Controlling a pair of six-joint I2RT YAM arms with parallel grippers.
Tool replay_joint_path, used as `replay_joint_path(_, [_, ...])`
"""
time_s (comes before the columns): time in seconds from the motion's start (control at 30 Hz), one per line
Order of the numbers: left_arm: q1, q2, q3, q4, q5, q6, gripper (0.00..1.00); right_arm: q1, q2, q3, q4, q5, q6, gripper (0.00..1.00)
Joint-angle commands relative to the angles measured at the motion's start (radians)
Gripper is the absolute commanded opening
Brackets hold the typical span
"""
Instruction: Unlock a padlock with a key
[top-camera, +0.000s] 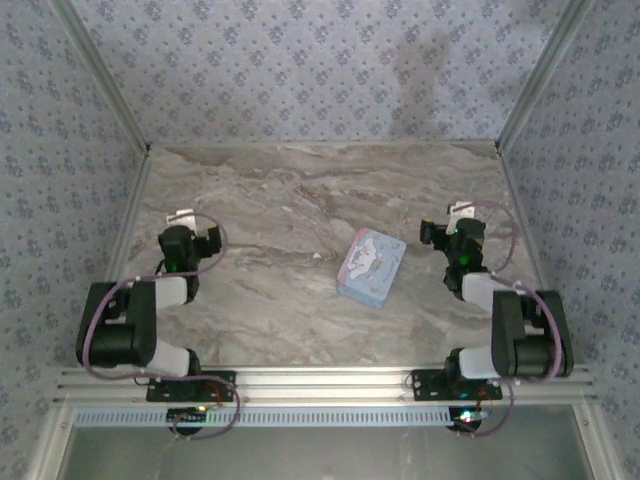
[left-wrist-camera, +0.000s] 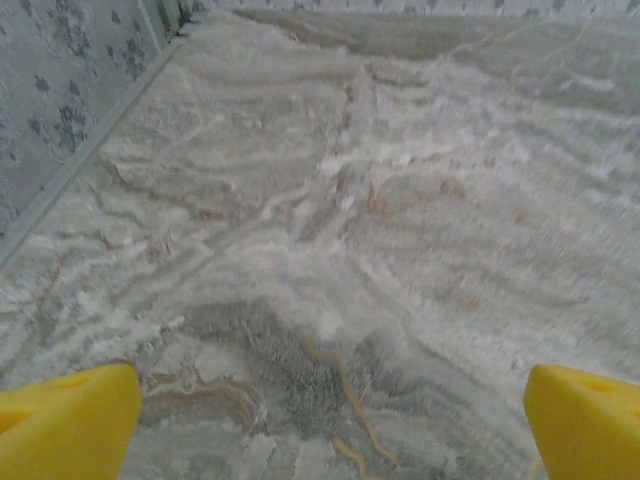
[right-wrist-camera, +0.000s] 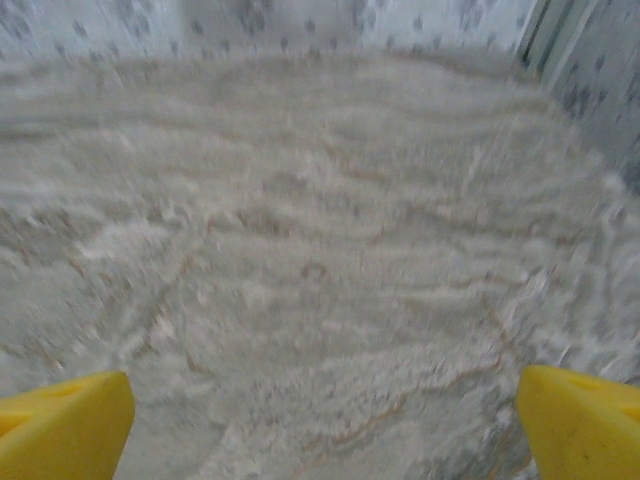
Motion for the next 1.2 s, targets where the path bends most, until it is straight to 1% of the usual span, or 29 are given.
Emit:
replay_joint_path(0.0, [0.004, -0.133, 0.100, -0.227, 0.017, -0.074, 0.98, 0.008, -0.145, 0.049, -0.190, 0.008, 0.055, 1.00])
replay_joint_path(0.03, [0.005, -0.164, 0.114, -0.264, 0.028, -0.111, 0.98, 0.009, -0.182, 0.063, -0.236, 0.010, 0.097, 1.00])
replay_joint_path(0.07, [0.006, -0.200, 0.137, -0.320, 0.036, -0.180, 0.98, 0.007, -0.224, 0.084, -0.306, 0.012, 0.165, 1.00])
replay_joint_path(0.13, [0.014, -0.254, 0.183, -0.440, 0.057, -0.360, 0.98, -0.008, -0.295, 0.156, -0.545, 0.024, 0.379, 1.00])
replay_joint_path(0.17, [0.027, -0.274, 0.196, -0.485, 0.098, -0.454, 0.98, -0.016, -0.318, 0.188, -0.671, 0.046, 0.526, 1.00])
replay_joint_path(0.2, [0.045, -0.286, 0.200, -0.483, 0.202, -0.504, 0.98, -0.040, -0.328, 0.194, -0.714, -0.033, 0.603, 1.00])
replay_joint_path(0.27, [0.042, -0.295, 0.229, -0.525, 0.324, -0.555, 0.98, -0.085, -0.331, 0.180, -0.697, -0.194, 0.622, 1.00])
replay_joint_path(0.3, [0.029, -0.295, 0.249, -0.561, 0.380, -0.564, 0.98, -0.089, -0.321, 0.194, -0.733, -0.241, 0.624, 0.99])
replay_joint_path(0.33, [0.013, -0.295, 0.269, -0.602, 0.414, -0.561, 0.98, -0.088, -0.305, 0.219, -0.783, -0.286, 0.624, 0.97])
replay_joint_path(0.37, [-0.012, -0.296, 0.289, -0.647, 0.437, -0.556, 0.96, -0.086, -0.282, 0.244, -0.834, -0.336, 0.617, 0.91])
replay_joint_path(0.4, [-0.047, -0.299, 0.302, -0.680, 0.459, -0.541, 0.93, -0.076, -0.259, 0.264, -0.878, -0.372, 0.615, 0.88])
replay_joint_path(0.43, [-0.079, -0.301, 0.312, -0.714, 0.465, -0.533, 0.93, -0.066, -0.244, 0.273, -0.906, -0.395, 0.615, 0.85])
replay_joint_path(0.53, [-0.199, -0.303, 0.321, -0.786, 0.444, -0.522, 0.92, -0.008, -0.216, 0.283, -0.973, -0.405, 0.621, 0.85])
replay_joint_path(0.63, [-0.320, -0.299, 0.305, -0.806, 0.406, -0.530, 0.92, 0.060, -0.192, 0.278, -0.979, -0.382, 0.663, 0.85])
replay_joint_path(0.73, [-0.412, -0.282, 0.303, -0.831, 0.377, -0.536, 0.92, 0.108, -0.125, 0.280, -0.960, -0.404, 0.690, 0.84])
replay_joint_path(0.83, [-0.472, -0.263, 0.294, -0.834, 0.373, -0.549, 0.92, 0.170, -0.062, 0.298, -0.936, -0.394, 0.704, 0.84])
replay_joint_path(0.93, [-0.513, -0.262, 0.283, -0.834, 0.356, -0.553, 0.92, 0.217, -0.012, 0.331, -0.907, -0.396, 0.719, 0.83])
replay_joint_path(1.17, [-0.541, -0.279, 0.258, -0.824, 0.355, -0.570, 0.92, 0.311, 0.134, 0.490, -0.916, -0.390, 0.700, 0.83])
